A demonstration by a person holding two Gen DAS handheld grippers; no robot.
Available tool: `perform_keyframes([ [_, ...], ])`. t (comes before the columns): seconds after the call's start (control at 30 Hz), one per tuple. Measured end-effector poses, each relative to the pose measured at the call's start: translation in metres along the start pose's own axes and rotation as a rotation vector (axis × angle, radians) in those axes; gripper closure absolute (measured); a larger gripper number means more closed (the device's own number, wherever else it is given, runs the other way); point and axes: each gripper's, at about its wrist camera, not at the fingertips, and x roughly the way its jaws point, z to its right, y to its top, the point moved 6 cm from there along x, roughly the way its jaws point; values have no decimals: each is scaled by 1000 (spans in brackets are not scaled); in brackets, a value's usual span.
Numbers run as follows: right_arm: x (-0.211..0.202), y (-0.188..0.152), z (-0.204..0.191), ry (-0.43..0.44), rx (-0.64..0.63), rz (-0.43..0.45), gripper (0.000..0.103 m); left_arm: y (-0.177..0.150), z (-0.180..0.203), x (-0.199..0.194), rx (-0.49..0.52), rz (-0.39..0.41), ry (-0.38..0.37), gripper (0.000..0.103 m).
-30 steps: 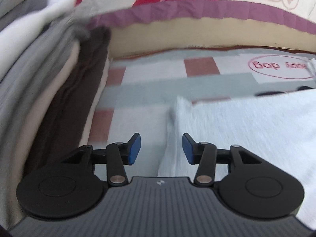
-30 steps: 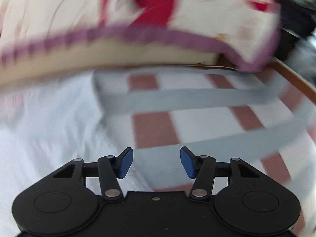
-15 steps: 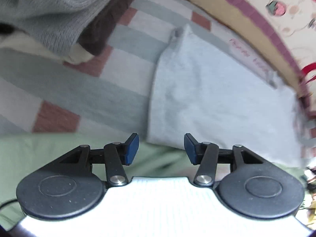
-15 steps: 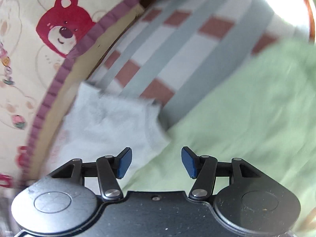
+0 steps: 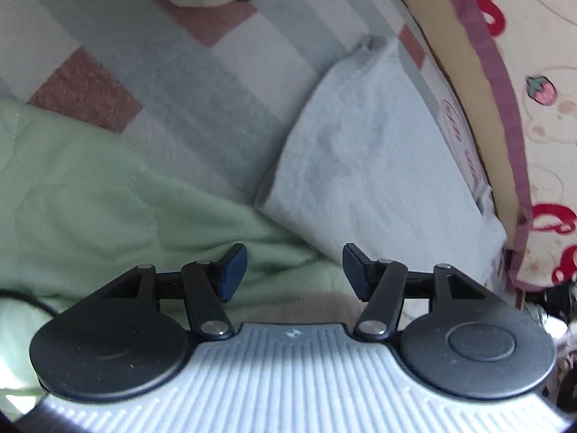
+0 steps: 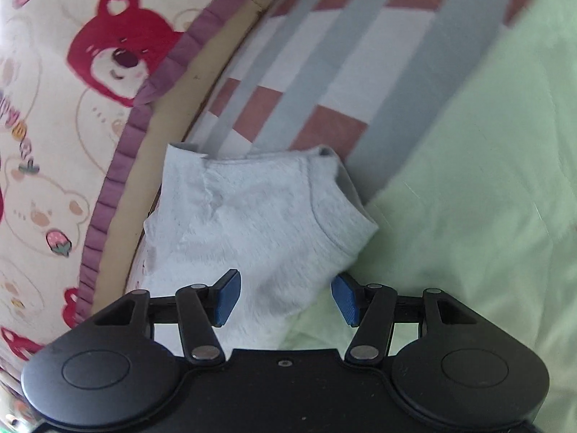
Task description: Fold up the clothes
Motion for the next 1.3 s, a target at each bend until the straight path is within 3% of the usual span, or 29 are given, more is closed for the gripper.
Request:
perform_keyframes([
  [0.07, -1, 10, -3, -6, -60, 71, 41, 2, 9, 5, 75, 23, 23, 45],
  [0.1, -2, 18, -8, 24, -86, 106, 46, 2, 15, 8, 127, 36, 38, 46],
  [0.13, -2, 25, -12, 54, -113, 141, 53, 3, 20, 9, 171, 48, 50, 45],
  [0.17, -3, 32, -17, 79, -140, 167, 74, 2, 24, 7, 194, 59, 55, 45],
  [0.2, -1, 36, -25, 88, -167, 167, 83, 2, 27, 5, 217, 70, 61, 45],
  [0.27, -2, 40, -37, 93, -210, 174, 84, 2, 29, 6, 233, 57, 72, 47],
  [0.37, -1, 36, -42, 38, -280, 171, 84, 9, 23, 9, 178, 33, 43, 48],
  [0.5, -4, 28, -29, -33, -289, 132, 72, 13, 34, 15, 287, 15, 21, 51],
  [0.53, -6, 26, -23, -33, -272, 121, 67, 13, 38, 18, 321, 3, 33, 51],
  [0.57, -8, 22, -17, -15, -247, 117, 53, 13, 41, 21, 346, 0, 62, 51],
  [0.6, -10, 19, -12, 13, -220, 117, 46, 14, 43, 22, 370, -3, 85, 50],
  [0.77, 1, 0, 5, 30, -134, 40, 43, 24, 48, 29, 419, -6, 162, 52],
  [0.8, 4, -2, 4, 34, -149, 35, 43, 25, 49, 29, 432, -2, 171, 65],
  [0.83, 7, -3, 2, 38, -168, 30, 43, 24, 52, 29, 467, 16, 190, 98],
  [0.87, 12, -3, -2, 41, -206, 26, 43, 22, 56, 29, 516, 40, 216, 100],
  [0.93, 21, 1, -12, 44, -311, 21, 50, 21, 62, 24, 568, 88, 212, 100],
  [0.97, 23, 3, -17, 39, -353, 28, 74, 21, 63, 19, 570, 114, 210, 100],
  [1.0, 25, 5, -22, 35, -391, 33, 89, 21, 64, 15, 572, 140, 208, 100],
  [1.17, 14, 14, -35, 44, -450, 72, 96, 21, 66, -6, 573, 276, 232, 100],
  [1.3, 16, 13, -30, 25, -440, 65, 96, 23, 63, -8, 555, 276, 223, 101],
])
